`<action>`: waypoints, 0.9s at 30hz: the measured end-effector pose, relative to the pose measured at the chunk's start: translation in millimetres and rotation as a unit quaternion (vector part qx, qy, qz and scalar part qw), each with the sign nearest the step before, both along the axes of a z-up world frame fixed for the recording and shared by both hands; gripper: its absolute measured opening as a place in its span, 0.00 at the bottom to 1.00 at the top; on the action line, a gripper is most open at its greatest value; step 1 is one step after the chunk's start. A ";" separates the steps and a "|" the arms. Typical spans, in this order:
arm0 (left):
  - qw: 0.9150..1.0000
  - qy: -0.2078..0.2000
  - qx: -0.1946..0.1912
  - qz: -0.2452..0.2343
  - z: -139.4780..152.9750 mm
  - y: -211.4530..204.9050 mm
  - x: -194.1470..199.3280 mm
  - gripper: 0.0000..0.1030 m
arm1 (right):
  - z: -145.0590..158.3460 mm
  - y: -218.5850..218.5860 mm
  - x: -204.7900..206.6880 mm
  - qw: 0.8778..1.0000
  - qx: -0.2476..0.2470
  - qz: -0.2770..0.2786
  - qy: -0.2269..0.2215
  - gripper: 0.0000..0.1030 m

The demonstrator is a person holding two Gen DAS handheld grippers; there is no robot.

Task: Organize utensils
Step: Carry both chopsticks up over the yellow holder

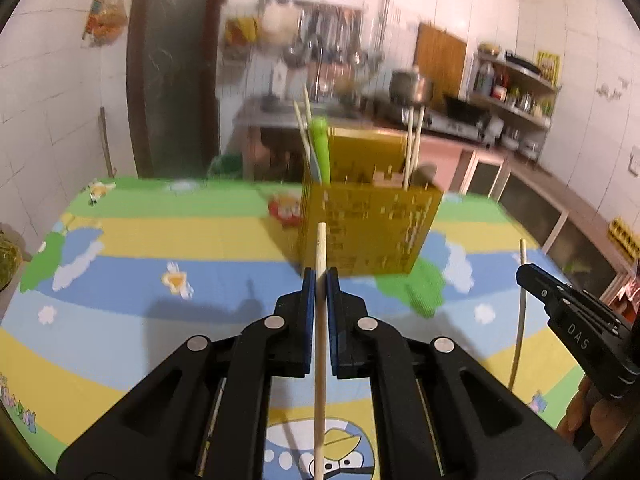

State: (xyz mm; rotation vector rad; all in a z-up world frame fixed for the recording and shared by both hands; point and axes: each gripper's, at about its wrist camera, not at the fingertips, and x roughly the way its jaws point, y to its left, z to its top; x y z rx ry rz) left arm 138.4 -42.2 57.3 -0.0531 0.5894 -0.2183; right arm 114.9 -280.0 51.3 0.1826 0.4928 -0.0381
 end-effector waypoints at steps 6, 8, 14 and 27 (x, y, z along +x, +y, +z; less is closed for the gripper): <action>0.999 -0.031 -0.006 0.001 10.6 4.2 -7.3 0.05 | 15.7 8.1 -9.7 0.998 -0.021 -0.004 -0.061 0.06; 0.999 -0.043 -0.009 0.004 14.4 5.6 -10.2 0.05 | 18.0 9.5 -12.1 0.997 -0.022 -0.003 -0.073 0.06; 0.997 -0.077 -0.020 0.003 39.2 7.2 -11.9 0.04 | 49.8 11.5 -15.5 0.991 -0.029 0.001 -0.131 0.06; 0.968 -0.244 -0.051 0.021 165.4 -22.6 52.1 0.04 | 161.3 16.7 64.2 0.969 -0.026 0.014 -0.246 0.06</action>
